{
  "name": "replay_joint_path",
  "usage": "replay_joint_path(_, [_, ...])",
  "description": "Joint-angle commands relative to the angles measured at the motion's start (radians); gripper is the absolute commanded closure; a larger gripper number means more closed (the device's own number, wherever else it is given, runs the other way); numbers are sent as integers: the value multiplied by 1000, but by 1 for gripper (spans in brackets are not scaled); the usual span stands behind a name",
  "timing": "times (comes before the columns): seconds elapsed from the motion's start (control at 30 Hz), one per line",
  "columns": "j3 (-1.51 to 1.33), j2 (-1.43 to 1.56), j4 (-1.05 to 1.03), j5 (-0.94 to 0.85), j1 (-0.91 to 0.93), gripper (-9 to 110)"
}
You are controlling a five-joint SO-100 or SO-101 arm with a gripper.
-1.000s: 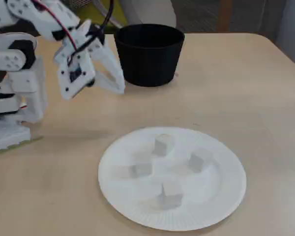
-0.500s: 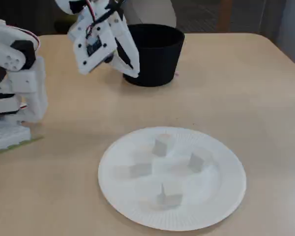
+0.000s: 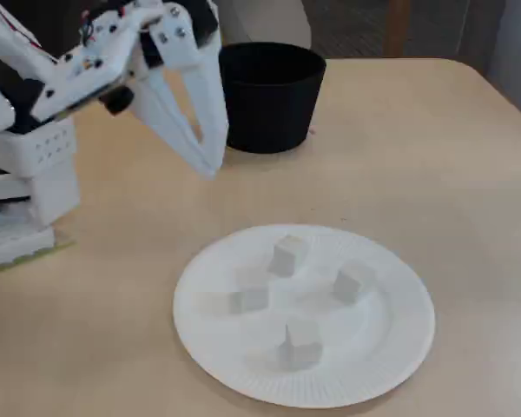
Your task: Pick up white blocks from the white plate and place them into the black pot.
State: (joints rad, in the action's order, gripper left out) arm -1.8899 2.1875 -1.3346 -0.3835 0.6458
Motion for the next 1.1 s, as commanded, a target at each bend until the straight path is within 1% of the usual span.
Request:
replay_joint_path(0.0, [186, -201, -80, -64, 80, 104])
replay_joint_path(0.07, [207, -247, -64, -89, 101, 99])
replay_joint_path(0.17, [222, -319, -48, -140, 123, 87])
replay_joint_path(0.3, [287, -454, -67, -192, 117, 79])
replay_joint_path(0.6, [426, -684, -77, -304, 78, 73])
replay_joint_path(0.73, [500, -772, -81, -344, 61, 74])
replay_joint_path(0.83, [548, -839, -89, -357, 48, 73])
replay_joint_path(1.07, [601, -927, -63, -368, 37, 67])
